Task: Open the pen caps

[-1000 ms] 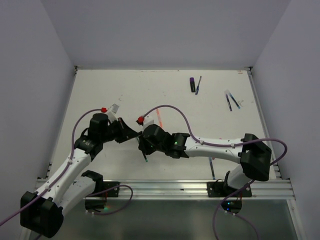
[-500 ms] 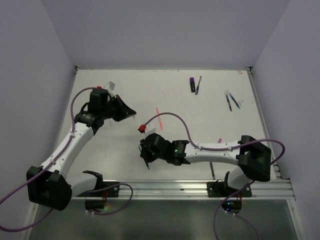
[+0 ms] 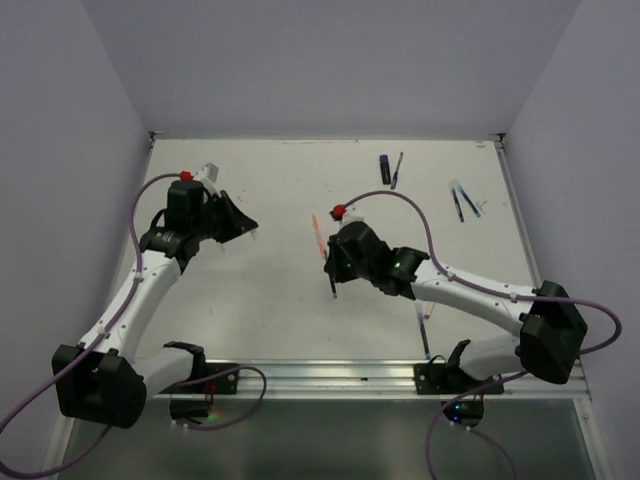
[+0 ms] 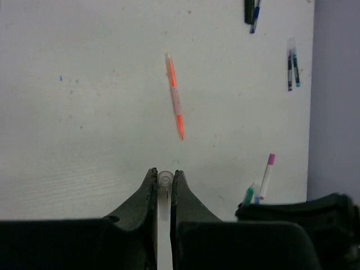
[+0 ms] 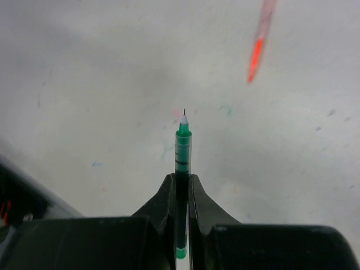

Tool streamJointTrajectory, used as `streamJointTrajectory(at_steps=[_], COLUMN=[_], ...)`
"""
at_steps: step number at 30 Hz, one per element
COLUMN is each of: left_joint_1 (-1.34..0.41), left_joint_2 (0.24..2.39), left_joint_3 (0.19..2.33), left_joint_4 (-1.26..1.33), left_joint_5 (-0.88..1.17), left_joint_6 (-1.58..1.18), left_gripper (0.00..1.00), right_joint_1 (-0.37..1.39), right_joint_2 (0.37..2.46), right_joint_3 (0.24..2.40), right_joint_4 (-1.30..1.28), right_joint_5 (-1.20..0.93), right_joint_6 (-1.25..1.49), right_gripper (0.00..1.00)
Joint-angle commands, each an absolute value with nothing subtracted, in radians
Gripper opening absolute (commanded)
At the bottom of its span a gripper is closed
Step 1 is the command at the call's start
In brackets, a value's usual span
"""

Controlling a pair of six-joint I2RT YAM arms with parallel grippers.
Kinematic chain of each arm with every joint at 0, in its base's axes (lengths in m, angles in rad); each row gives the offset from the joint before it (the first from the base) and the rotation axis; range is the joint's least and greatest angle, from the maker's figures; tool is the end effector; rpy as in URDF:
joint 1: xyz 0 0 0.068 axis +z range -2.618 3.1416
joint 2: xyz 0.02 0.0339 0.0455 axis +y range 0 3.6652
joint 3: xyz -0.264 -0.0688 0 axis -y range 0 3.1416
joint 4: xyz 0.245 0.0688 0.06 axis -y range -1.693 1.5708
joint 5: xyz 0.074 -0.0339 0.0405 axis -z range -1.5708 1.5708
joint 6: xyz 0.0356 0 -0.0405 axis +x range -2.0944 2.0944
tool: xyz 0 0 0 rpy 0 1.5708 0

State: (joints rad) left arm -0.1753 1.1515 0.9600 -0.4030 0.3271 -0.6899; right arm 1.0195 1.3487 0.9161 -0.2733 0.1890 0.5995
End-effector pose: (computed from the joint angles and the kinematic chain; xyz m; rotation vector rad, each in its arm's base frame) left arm 0.2478 -0.0555 0.3066 -0.3813 2.2228 -0.8367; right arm 0.1588 0.2455 0.2521 -0.3879 2.3114 0.6293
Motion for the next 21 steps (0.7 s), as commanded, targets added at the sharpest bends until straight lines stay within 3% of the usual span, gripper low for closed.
streamJointTrajectory(at_steps=[1, 6, 11, 21], left_joint_1=[-0.173, -0.173, -0.173, -0.173], left_joint_2=[1.066, 1.042, 1.022, 1.002], left_joint_3=[0.885, 0.873, 0.833, 0.799], left_joint_4=[-0.454, -0.526, -0.497, -0.496], left_joint_5=[0.284, 0.207, 0.279, 0.313], left_joint_6=[-0.606, -0.563, -0.566, -0.56], left_gripper=[0.0, 0.0, 0.0, 0.0], right_joint_1=[0.892, 0.775, 0.715, 0.684], right_joint_2=[1.38, 1.529, 1.696, 1.93], right_joint_3=[1.011, 1.147, 1.271, 1.437], right_joint_4=[-0.328, -0.301, -0.285, -0.256], right_joint_5=[0.149, 0.117, 0.084, 0.06], right_joint_6=[0.462, 0.376, 0.334, 0.314], right_gripper=[0.0, 0.0, 0.0, 0.0])
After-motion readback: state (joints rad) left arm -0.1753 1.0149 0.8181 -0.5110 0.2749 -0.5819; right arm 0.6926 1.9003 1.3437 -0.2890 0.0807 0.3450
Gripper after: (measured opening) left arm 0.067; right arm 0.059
